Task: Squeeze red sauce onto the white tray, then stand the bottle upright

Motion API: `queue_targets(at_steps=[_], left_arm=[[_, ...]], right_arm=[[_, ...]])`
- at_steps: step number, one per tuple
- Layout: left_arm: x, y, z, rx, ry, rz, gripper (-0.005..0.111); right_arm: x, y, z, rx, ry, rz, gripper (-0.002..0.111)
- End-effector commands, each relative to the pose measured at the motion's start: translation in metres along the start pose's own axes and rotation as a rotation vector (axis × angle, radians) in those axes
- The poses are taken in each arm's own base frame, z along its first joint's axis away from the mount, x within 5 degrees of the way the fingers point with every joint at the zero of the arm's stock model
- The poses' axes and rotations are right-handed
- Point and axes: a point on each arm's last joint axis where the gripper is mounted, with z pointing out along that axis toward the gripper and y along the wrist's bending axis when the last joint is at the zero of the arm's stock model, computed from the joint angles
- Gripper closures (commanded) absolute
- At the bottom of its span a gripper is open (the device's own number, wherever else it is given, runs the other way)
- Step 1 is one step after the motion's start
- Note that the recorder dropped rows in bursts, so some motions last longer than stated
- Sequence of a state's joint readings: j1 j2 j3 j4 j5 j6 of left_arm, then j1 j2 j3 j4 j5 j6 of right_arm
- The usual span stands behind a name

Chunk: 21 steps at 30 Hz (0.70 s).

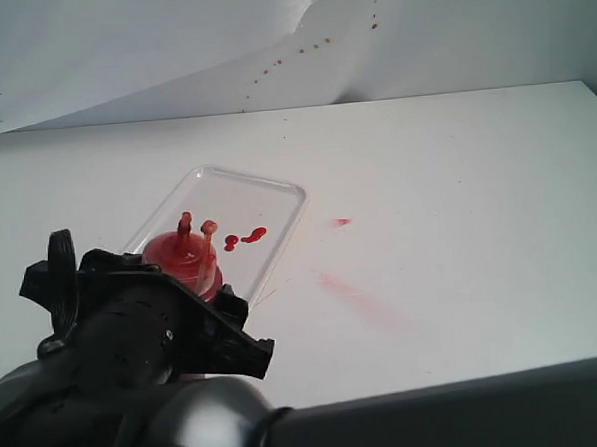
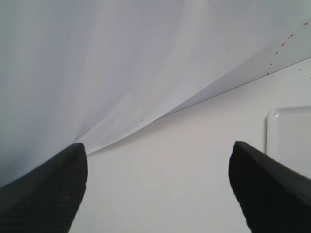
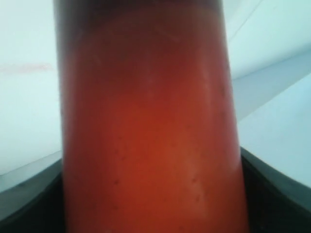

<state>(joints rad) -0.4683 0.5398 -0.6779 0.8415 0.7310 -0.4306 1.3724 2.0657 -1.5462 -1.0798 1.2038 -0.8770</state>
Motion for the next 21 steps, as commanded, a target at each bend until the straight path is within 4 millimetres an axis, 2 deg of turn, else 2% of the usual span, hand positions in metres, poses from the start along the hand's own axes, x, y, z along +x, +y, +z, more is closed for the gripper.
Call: queue_targets(at_steps=[1,5,9,13,21], left_arm=[[0.0,-0.001,-0.001,0.009,-0.015,-0.015,0.031],[0.0,-0.001,-0.001,0.009,-0.015,-0.015,0.031],[0.0,-0.001,-0.001,0.009,-0.015,-0.015,0.031],[0.0,-0.001,-0.001,0.013,-0.016,-0.02,0.031],[0.0,-0.003,-0.001,0.028,-0.008,-0.04,0.031]], right_arm=[[0.016,0.012,-0.009,0.013,0.041,-0.007,0.108],[0.014,0.036,-0.006,-0.027,0.044,-0.041,0.108],[0.003,0.057,-0.006,-0.038,0.061,-0.12,0.108],[0.0,0.061,-0.005,-0.021,0.087,-0.166,0.108],[-0.004,0.066,-0.005,-0.058,0.054,-0.101,0.108]])
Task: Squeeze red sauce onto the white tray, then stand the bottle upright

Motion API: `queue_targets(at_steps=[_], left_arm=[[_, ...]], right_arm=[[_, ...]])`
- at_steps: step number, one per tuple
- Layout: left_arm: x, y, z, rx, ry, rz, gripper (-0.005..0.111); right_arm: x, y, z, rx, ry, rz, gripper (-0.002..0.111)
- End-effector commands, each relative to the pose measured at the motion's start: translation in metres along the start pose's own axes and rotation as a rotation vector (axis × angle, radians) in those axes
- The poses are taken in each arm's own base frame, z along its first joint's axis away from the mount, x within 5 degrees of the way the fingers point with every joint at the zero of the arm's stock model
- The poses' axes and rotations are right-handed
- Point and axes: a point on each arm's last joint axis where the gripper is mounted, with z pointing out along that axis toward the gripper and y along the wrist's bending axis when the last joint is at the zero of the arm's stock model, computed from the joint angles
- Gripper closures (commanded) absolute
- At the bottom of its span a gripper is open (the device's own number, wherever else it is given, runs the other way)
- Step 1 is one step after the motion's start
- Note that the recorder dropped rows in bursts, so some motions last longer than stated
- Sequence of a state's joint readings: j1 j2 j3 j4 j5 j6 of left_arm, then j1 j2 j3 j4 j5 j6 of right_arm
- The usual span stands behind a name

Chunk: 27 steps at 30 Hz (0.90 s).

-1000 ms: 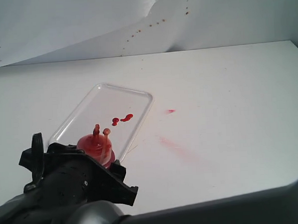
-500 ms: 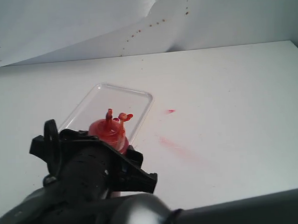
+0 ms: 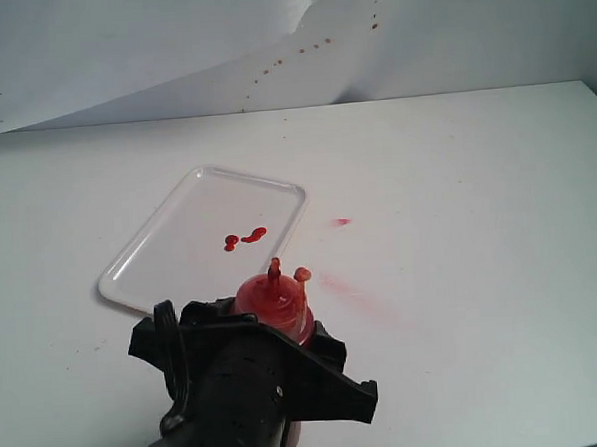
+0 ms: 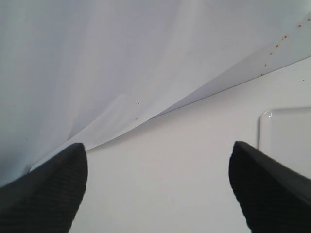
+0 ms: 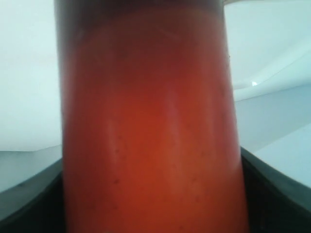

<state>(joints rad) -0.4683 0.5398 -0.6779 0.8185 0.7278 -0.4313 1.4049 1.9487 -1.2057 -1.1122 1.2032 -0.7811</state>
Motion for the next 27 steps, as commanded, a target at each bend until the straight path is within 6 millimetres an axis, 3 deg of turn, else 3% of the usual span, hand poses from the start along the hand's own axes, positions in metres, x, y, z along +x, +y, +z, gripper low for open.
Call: queue_targets(at_steps=[1,7,11,15,18,27], left_arm=[[0.0002,-0.0012,-0.0005,0.013,-0.012,-0.022,0.031],[0.0003,-0.0016,-0.0005,0.017,-0.01,-0.026,0.031],[0.0003,-0.0016,-0.0005,0.017,-0.01,-0.026,0.031],[0.0003,-0.0016,-0.0005,0.017,-0.01,-0.026,0.031],[0.0003,-0.0016,-0.0005,0.017,-0.01,-0.026,0.031],[0.0005,-0.0015,-0.0005,0.016,-0.009,-0.027,0.031]], right_arm=[[0.008,-0.0002,-0.0054,0.017,0.025,0.019,0.108],[0.0073,0.0007,-0.0051,0.006,0.015,0.012,0.105],[0.0073,0.0008,-0.0051,0.005,0.014,0.01,0.083],[0.0071,0.0009,-0.0051,0.004,0.013,0.011,0.052],[0.0071,0.0009,-0.0051,0.004,0.013,0.011,0.04],[0.0071,0.0009,-0.0051,0.004,0.013,0.011,0.037]])
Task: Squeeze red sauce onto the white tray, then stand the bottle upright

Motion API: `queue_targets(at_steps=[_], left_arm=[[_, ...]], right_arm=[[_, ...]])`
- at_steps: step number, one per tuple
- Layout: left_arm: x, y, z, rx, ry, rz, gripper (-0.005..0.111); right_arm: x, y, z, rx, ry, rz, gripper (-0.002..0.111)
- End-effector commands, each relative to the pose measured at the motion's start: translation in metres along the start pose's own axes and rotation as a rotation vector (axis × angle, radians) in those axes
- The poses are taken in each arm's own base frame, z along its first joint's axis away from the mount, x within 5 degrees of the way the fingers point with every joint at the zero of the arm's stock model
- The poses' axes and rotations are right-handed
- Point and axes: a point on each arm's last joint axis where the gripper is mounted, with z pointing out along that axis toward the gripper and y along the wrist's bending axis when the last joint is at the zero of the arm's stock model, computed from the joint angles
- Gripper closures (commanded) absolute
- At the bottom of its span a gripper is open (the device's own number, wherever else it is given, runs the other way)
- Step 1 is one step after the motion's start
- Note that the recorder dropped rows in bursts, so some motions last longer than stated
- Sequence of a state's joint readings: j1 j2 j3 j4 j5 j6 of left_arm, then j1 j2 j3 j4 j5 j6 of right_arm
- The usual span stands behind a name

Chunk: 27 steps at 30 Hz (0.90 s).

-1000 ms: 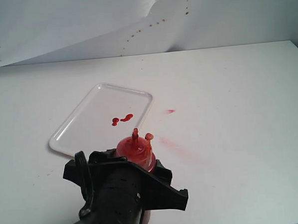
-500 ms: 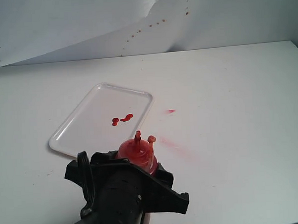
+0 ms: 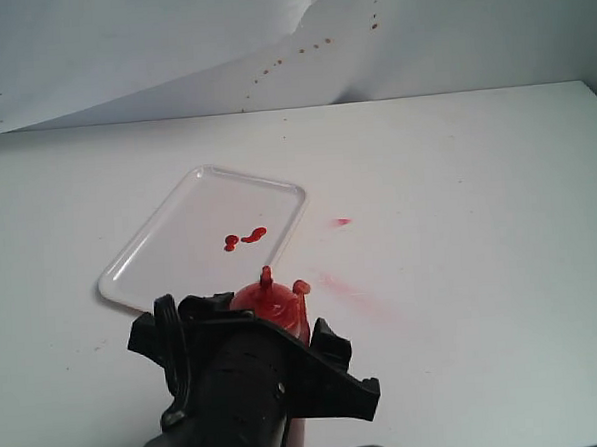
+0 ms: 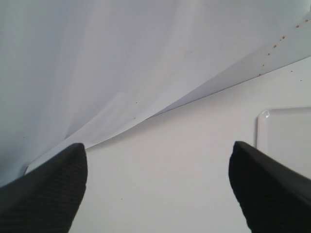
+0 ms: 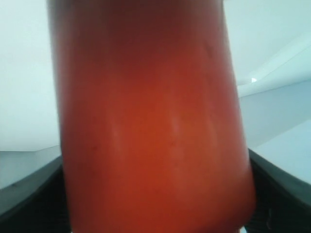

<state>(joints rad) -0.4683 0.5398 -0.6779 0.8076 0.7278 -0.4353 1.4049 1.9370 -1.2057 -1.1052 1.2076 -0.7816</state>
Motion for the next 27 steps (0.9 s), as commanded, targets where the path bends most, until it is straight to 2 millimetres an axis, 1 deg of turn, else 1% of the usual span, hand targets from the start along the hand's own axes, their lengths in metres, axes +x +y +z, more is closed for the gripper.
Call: queue_targets(at_steps=[1,9,16,18,21,22,23,27], left_arm=[[0.0002,-0.0009,-0.0005,0.01,-0.012,-0.014,0.031],[0.0002,-0.0009,-0.0005,0.01,-0.012,-0.013,0.031],[0.0003,-0.001,-0.0005,0.011,-0.011,-0.014,0.031],[0.0003,-0.0011,-0.0005,0.012,-0.011,-0.015,0.031],[0.0003,-0.0011,-0.0005,0.012,-0.011,-0.015,0.031],[0.0003,-0.0011,-0.0005,0.012,-0.011,-0.015,0.031],[0.0003,-0.0011,-0.0005,0.012,-0.011,-0.015,0.031],[0.0003,-0.0011,-0.0005,0.012,-0.011,-0.015,0.031]], right_arm=[[0.0036,0.0004,-0.0028,0.004,0.014,0.0,0.037],[0.0041,-0.0001,-0.0028,0.009,0.019,0.007,0.037],[0.0036,0.0004,-0.0028,0.005,0.014,0.094,0.037],[0.0036,0.0004,-0.0028,0.005,0.014,0.094,0.033],[0.0036,0.0004,-0.0028,0.005,0.014,0.094,0.017],[0.0036,0.0004,-0.0028,0.005,0.014,0.094,0.008],[0.0036,0.0004,-0.0028,0.005,0.014,0.094,0.002],[0.0031,-0.0002,-0.004,0.013,0.016,0.135,0.003]])
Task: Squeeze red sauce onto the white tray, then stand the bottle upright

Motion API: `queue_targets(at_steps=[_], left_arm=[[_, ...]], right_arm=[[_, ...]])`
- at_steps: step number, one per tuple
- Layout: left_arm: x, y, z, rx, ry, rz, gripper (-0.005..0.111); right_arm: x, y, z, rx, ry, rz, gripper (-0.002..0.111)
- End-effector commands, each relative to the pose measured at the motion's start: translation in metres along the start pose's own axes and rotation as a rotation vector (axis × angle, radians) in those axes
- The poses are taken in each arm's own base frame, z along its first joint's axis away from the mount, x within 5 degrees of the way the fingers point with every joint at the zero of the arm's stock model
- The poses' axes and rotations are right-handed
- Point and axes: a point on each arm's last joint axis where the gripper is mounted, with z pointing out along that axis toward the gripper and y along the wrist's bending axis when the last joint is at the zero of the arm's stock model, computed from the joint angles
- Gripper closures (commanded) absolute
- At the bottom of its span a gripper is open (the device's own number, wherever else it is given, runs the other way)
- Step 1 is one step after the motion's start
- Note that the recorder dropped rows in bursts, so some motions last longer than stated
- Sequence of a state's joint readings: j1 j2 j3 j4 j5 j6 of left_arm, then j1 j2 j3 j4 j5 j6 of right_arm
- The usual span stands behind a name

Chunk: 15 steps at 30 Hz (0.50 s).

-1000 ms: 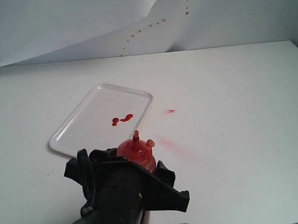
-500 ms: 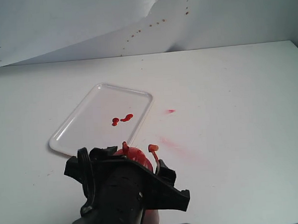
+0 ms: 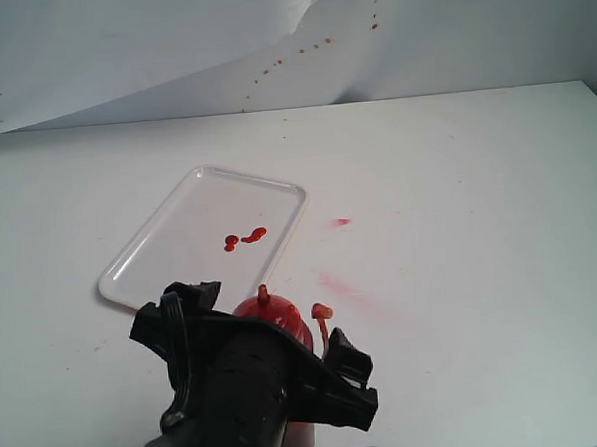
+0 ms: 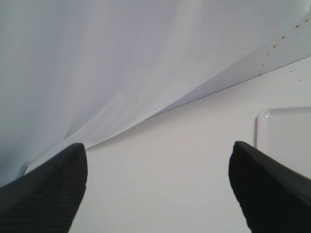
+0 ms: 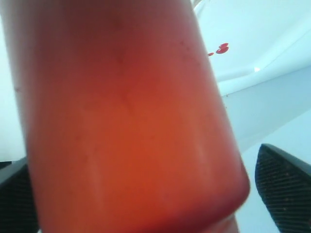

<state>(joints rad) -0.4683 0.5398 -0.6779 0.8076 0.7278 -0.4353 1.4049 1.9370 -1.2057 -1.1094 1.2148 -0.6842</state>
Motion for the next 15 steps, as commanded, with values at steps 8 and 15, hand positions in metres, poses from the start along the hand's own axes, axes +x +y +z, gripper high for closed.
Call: queue_targets(at_steps=[8,15], left_arm=[[0.0,-0.001,-0.001,0.012,-0.011,-0.015,0.031],[0.0,-0.001,-0.001,0.012,-0.011,-0.015,0.031]], right_arm=[[-0.007,-0.001,-0.018,0.049,-0.011,0.097,0.003],[-0.01,-0.006,-0.039,0.166,0.004,0.15,0.003]])
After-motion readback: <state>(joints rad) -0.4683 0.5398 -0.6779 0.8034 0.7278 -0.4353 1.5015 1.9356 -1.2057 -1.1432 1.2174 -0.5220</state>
